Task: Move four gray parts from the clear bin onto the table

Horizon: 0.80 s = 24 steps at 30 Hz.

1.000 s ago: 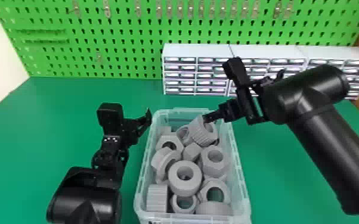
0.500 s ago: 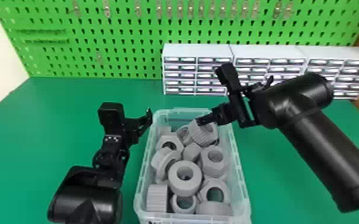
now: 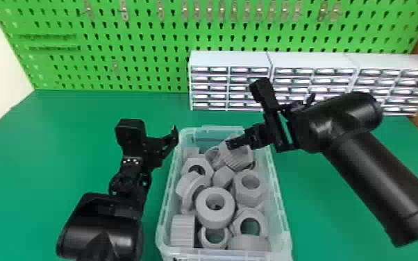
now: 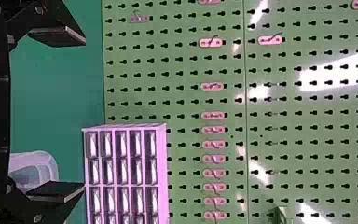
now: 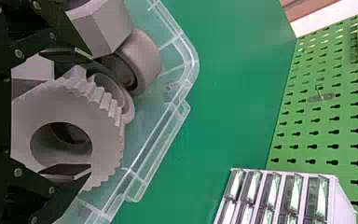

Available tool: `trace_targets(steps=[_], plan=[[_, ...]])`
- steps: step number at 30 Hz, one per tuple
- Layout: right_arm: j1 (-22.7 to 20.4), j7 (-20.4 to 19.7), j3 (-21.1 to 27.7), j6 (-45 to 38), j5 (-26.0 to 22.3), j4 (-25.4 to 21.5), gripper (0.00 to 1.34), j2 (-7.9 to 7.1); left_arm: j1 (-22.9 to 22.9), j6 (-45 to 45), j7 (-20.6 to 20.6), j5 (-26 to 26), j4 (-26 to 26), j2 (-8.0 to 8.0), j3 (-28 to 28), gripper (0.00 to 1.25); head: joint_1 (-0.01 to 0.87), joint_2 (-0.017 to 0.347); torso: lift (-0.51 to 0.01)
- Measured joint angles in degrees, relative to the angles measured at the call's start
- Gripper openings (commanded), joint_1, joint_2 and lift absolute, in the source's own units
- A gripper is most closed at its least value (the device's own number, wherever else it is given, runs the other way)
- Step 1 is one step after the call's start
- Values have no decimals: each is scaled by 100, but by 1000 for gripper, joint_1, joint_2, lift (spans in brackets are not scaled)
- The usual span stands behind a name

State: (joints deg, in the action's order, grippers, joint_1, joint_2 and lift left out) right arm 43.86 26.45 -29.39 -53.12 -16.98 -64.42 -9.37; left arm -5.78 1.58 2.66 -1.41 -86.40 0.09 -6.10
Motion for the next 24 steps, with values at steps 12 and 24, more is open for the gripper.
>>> trace_targets(steps=[12, 24], plan=[[73, -94, -151, 315, -333, 477, 905, 49, -26, 0, -2, 1, 17, 0, -20, 1068, 693, 72, -52], [73, -150, -244, 458, -527, 764, 905, 50, -38, 0, -1, 9, 25, 0, -22, 1068, 693, 72, -52]])
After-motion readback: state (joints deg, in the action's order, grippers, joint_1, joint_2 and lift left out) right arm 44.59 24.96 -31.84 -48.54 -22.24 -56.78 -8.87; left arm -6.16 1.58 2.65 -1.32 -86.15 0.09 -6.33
